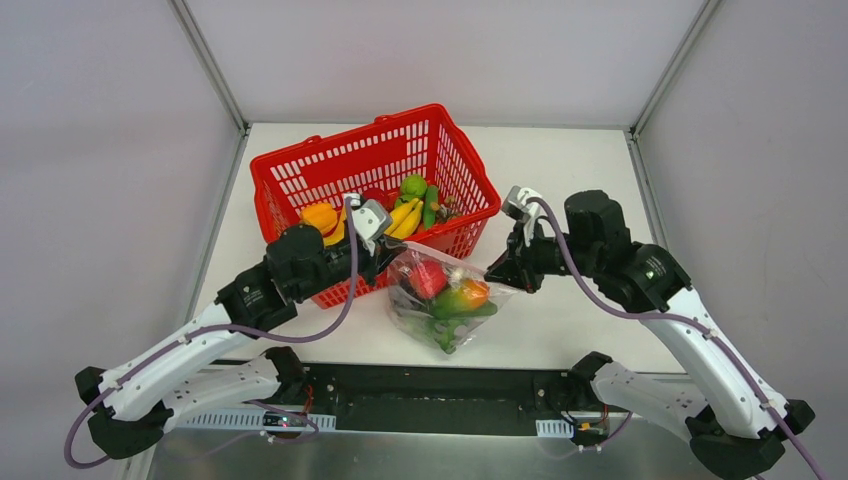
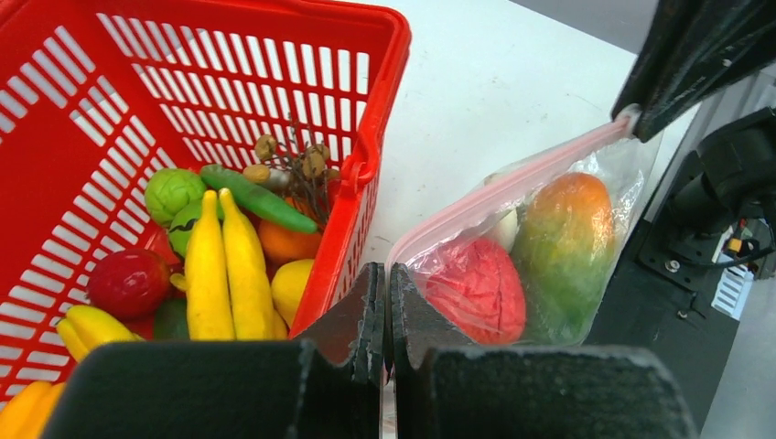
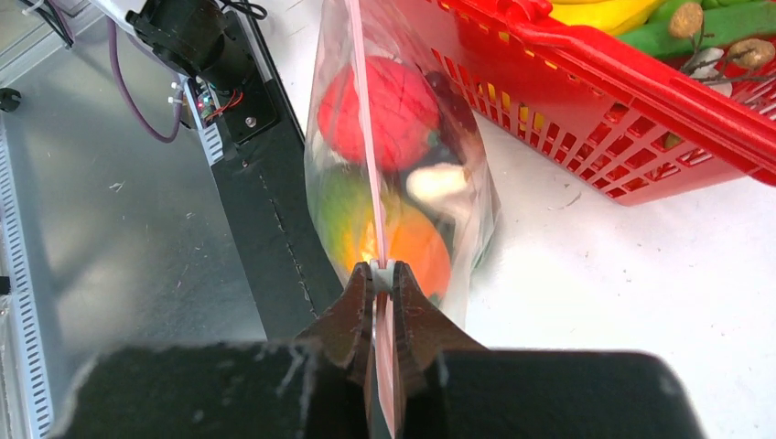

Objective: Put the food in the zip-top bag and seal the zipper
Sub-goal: Zip the zipper food storage bag at the center of the board, then place the zipper food storage bag at the center of the board.

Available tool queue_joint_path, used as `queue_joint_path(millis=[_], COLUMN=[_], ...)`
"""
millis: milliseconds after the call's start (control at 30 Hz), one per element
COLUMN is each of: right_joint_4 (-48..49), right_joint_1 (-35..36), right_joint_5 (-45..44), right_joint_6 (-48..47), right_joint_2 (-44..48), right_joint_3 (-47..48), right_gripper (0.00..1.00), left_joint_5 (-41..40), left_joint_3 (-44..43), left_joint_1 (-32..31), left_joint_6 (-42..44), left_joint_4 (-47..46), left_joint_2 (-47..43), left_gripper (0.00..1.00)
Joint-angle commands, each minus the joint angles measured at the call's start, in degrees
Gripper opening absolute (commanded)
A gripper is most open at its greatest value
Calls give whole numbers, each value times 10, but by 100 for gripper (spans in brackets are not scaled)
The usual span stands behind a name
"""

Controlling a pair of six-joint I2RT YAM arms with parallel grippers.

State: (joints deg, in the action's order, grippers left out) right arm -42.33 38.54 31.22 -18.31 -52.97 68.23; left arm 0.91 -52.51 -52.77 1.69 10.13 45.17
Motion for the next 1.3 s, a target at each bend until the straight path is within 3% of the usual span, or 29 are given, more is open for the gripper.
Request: queue_joint_path(millis=[0, 400, 667, 700, 733, 767, 900, 1067, 1267], right_joint_4=[-56, -145, -146, -140, -131, -115, -23, 88, 111], right_joint_1=[-2, -2, -2, -2, -2, -2, -2, -2, -2], right_joint_5=[-29, -76, -89, -79, -71, -63, -17, -11, 2], right_joint_6=[21, 27, 21, 21, 20, 25, 48, 70, 31], right_joint_2=[29, 25, 46, 46, 48, 52, 52, 14, -70], right_joint_3=[24, 64, 67, 67, 67, 63, 33, 1, 26], right_gripper=[0, 0, 0, 6, 24, 36, 59, 72, 78], left_joint_5=[-89, -111, -103, -103, -98, -86, -45, -3, 38], left_joint_3=[2, 3, 8, 8, 8, 9, 10, 12, 9], left_joint_1=[13, 15, 15, 16, 16, 15, 16, 16, 16], left_joint_6=[-5, -13, -15, -15, -15, -13, -9, -2, -1], left_joint_4=[6, 17, 9, 10, 8, 4, -4, -7, -9], left_joint_2=[-26, -23, -25, -24, -22, -22, -19, -21, -18], left_gripper=[0, 0, 0, 0, 0, 0, 0, 0, 0])
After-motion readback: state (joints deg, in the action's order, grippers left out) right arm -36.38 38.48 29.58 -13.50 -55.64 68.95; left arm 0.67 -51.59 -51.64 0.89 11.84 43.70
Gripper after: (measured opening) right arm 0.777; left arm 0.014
